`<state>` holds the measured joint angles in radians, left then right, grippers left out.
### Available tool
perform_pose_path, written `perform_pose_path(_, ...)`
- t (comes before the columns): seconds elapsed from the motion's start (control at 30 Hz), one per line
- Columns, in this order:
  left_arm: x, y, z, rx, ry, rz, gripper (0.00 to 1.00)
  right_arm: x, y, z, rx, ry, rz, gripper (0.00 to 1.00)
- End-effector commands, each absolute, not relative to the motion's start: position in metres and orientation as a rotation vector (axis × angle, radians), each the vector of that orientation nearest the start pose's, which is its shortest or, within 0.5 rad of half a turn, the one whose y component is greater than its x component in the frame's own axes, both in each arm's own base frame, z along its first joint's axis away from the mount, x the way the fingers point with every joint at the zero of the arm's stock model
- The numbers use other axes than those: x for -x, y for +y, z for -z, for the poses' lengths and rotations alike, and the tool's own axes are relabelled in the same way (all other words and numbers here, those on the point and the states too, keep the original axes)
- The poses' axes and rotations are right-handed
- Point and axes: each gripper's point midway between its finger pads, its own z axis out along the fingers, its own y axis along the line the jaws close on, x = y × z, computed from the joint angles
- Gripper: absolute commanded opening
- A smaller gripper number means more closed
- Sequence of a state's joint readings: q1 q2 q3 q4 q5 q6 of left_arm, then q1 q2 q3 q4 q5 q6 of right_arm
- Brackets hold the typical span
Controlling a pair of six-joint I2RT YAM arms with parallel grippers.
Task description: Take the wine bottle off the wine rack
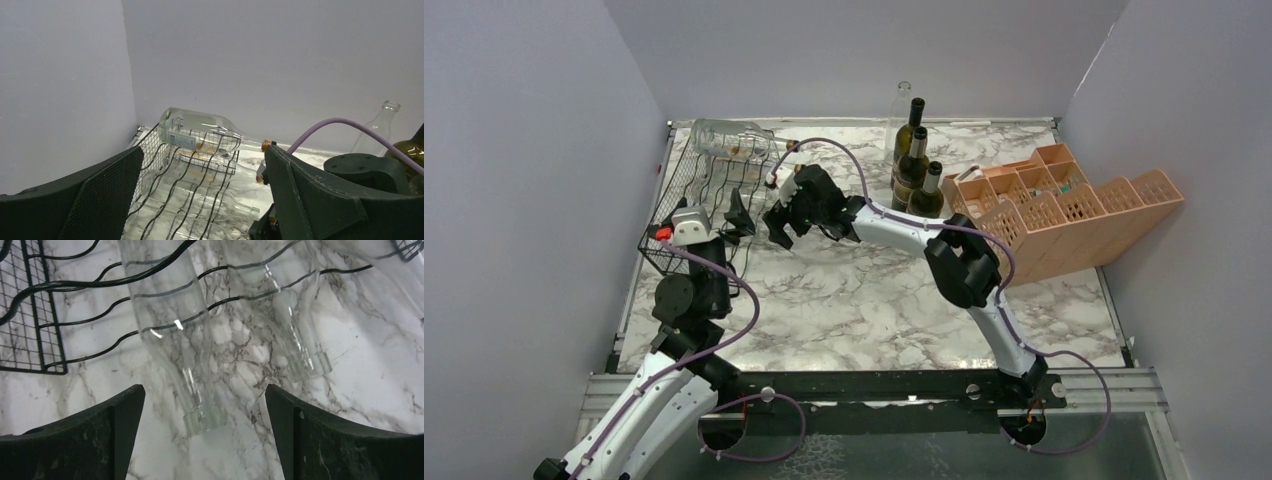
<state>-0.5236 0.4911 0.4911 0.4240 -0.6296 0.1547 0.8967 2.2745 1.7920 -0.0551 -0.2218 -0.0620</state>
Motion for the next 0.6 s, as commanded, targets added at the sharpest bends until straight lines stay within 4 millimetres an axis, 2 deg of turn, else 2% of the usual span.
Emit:
perform_pose_path(0.0,-0.264,-0.023,-0.346,0.177,1.215,-0.047,0.97,-0.365,0.526,-0.085,1.276,1.769,-0.768,0.93)
perform_pose_path(0.1,-0.264,-0.023,-0.345,0.176,1.214,-0.040,0.97,-0.351,0.531,-0.075,1.360,1.753,-0.848,0.88)
perform_pose_path(0.2,-0.265,-0.024,-0.345,0.176,1.216,-0.038,0.97,-0.339,0.537,-0.073,1.388,1.737,-0.930,0.83)
perform_pose_path(0.57,-0.270,-0.028,-0.339,0.169,1.232,-0.029,0.97,-0.338,0.546,-0.054,1.380,1.761,-0.982,0.69)
